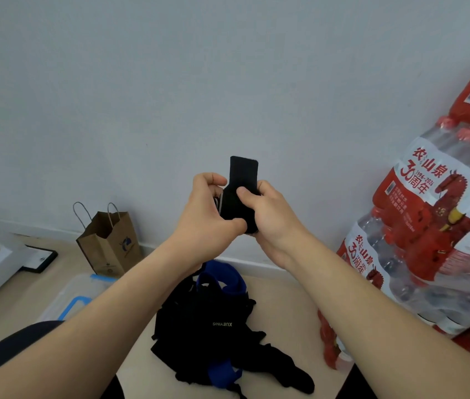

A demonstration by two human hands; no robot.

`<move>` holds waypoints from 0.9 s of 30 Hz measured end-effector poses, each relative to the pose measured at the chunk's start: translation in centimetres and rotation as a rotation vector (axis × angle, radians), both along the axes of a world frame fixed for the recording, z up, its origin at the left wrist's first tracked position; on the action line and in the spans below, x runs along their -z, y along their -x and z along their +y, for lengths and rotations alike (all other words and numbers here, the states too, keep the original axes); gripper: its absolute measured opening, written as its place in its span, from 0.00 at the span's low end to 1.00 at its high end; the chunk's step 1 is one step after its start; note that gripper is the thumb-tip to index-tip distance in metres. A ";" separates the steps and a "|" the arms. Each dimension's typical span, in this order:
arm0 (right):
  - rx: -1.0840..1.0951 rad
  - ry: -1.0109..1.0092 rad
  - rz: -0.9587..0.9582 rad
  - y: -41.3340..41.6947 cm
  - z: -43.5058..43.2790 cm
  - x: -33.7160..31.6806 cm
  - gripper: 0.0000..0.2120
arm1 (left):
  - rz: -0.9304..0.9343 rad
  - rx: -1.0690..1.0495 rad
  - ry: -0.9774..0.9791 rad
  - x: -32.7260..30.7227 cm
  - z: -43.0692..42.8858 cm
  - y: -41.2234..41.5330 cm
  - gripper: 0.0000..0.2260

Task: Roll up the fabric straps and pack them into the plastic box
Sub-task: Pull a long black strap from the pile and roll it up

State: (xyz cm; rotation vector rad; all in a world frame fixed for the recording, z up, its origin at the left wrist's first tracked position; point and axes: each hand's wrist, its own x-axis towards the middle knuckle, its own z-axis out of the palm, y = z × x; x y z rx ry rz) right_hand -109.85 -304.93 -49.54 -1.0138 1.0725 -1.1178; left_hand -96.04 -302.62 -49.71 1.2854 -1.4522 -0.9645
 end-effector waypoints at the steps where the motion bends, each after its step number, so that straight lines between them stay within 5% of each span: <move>1: -0.016 -0.026 -0.006 -0.2 0.1 0.0 0.09 | -0.060 -0.008 0.039 0.1 0.0 0.1 0.33; 6: 0.021 -0.071 -0.099 0.0 0.4 -0.3 0.14 | -0.240 -0.032 0.150 0.4 -0.1 0.5 0.43; 10: 0.218 0.135 0.071 0.0 0.3 -0.2 0.10 | -0.244 -0.038 0.190 0.4 -0.2 0.6 0.33; 12: 0.283 0.335 0.240 0.3 0.3 -0.4 0.08 | -0.128 0.027 0.063 0.1 -0.1 0.8 0.24; 14: 0.298 0.468 0.344 0.7 0.5 -0.5 0.06 | 0.184 0.150 -0.193 -0.5 -0.2 0.8 0.17; 18: 0.236 0.543 0.426 0.8 0.9 -0.2 0.05 | 0.444 0.209 -0.299 -1.0 -0.4 0.5 0.23; 23: 0.175 0.378 0.218 -0.3 1.3 0.5 0.07 | 0.139 0.146 0.042 -0.3 -0.6 0.1 0.09; 27: -0.057 0.080 0.146 0.4 0.9 0.5 0.13 | -0.001 0.129 0.102 -0.4 -0.5 -1.1 0.09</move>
